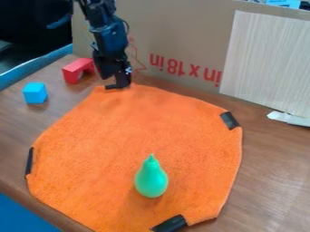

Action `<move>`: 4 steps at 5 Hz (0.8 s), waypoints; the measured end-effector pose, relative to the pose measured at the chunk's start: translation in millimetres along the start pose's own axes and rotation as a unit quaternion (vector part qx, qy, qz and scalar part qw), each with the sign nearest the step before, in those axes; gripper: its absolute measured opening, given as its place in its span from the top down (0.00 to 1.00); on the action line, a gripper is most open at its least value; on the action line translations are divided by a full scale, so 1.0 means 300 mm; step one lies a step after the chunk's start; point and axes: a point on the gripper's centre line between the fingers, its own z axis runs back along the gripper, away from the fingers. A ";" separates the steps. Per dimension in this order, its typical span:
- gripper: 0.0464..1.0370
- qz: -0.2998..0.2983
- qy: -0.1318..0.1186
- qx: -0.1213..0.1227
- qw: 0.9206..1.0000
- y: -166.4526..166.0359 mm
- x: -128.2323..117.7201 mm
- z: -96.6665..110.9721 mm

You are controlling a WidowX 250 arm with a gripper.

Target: Fold the cloth from the top left to the bottom right

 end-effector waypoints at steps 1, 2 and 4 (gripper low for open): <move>0.04 0.001 -0.001 0.007 1.000 0.011 0.008 -0.002; 0.04 0.000 0.006 0.012 1.000 0.012 0.007 -0.028; 0.04 -0.001 0.012 0.029 0.999 0.033 0.002 -0.059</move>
